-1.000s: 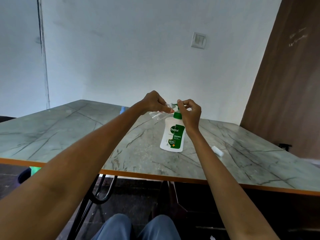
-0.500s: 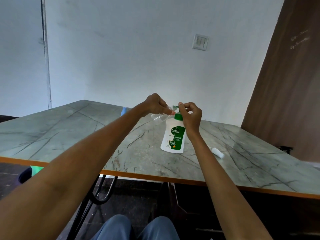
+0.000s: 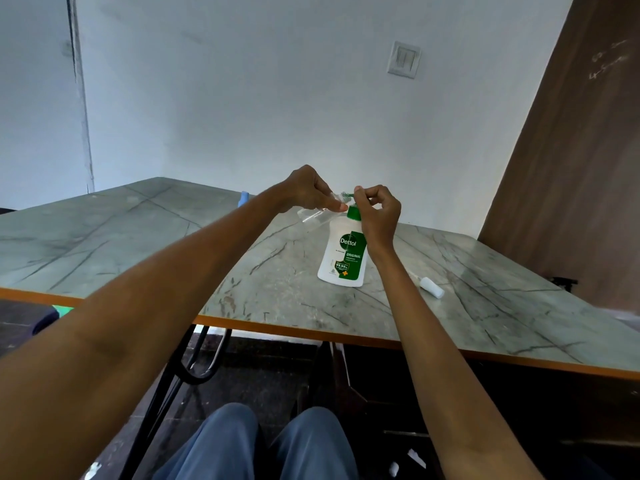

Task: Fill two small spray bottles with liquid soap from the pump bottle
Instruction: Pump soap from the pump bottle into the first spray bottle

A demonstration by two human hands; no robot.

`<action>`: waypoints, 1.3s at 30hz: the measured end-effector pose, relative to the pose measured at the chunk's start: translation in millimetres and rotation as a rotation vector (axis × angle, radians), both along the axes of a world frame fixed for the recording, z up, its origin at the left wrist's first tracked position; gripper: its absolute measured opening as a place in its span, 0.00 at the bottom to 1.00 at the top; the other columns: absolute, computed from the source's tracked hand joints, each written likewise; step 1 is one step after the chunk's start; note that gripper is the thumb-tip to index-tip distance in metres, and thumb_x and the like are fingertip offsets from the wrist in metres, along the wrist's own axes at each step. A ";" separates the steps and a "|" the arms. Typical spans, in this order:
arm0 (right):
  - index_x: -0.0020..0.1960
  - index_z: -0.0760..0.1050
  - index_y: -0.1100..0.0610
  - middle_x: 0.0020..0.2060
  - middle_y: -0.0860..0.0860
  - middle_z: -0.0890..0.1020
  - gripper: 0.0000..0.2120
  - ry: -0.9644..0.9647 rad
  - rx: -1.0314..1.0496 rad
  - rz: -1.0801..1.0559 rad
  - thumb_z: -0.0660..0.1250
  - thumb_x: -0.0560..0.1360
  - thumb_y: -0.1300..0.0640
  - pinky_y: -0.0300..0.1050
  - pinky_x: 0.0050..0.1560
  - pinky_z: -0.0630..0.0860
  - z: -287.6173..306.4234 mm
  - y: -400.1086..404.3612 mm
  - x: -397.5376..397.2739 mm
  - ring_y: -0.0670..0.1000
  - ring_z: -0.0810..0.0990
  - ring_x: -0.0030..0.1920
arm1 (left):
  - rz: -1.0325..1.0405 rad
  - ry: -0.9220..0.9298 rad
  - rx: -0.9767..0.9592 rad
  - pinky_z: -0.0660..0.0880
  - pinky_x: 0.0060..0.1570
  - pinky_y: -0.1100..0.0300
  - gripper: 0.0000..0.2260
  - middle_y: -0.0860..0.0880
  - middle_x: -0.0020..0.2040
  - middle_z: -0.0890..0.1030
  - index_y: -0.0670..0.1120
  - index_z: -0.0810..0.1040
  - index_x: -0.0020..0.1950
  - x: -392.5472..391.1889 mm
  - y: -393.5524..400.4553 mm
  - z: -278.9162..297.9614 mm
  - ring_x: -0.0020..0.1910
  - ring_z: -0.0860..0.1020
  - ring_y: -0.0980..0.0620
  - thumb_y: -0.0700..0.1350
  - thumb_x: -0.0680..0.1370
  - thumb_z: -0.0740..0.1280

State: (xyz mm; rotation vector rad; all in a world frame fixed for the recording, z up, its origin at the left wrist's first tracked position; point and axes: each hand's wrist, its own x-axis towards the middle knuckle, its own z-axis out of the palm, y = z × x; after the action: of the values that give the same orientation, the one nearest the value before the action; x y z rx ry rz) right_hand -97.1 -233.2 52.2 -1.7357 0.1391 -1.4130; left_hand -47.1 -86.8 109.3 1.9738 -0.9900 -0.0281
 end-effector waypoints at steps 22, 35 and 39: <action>0.36 0.76 0.60 0.31 0.44 0.76 0.09 0.011 0.033 0.013 0.68 0.71 0.55 0.53 0.47 0.76 0.9 0.4 1.6 0.46 0.73 0.35 | 0.001 -0.007 -0.019 0.70 0.38 0.66 0.18 0.44 0.46 0.82 0.37 0.83 0.50 4.1 -1.3 -0.3 0.43 0.75 0.53 0.47 0.66 0.76; 0.36 0.76 0.57 0.31 0.41 0.77 0.10 0.023 0.032 -0.018 0.68 0.72 0.52 0.58 0.53 0.75 5.5 0.5 1.0 0.43 0.74 0.35 | 0.006 -0.035 -0.020 0.70 0.38 0.66 0.18 0.43 0.48 0.83 0.37 0.83 0.50 2.2 -2.4 3.3 0.42 0.75 0.54 0.48 0.66 0.76; 0.36 0.77 0.58 0.32 0.41 0.77 0.10 0.029 0.029 -0.014 0.68 0.72 0.52 0.57 0.52 0.76 5.6 -2.3 1.5 0.44 0.74 0.35 | 0.009 -0.036 -0.031 0.70 0.36 0.67 0.18 0.47 0.42 0.82 0.37 0.83 0.50 1.2 -2.3 2.2 0.37 0.74 0.58 0.48 0.66 0.76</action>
State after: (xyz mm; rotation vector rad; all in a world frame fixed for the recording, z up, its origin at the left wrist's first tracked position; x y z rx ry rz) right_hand -95.6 -235.5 57.8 -1.7351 0.1861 -1.3898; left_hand -45.8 -89.1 111.6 1.9563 -0.9993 0.0271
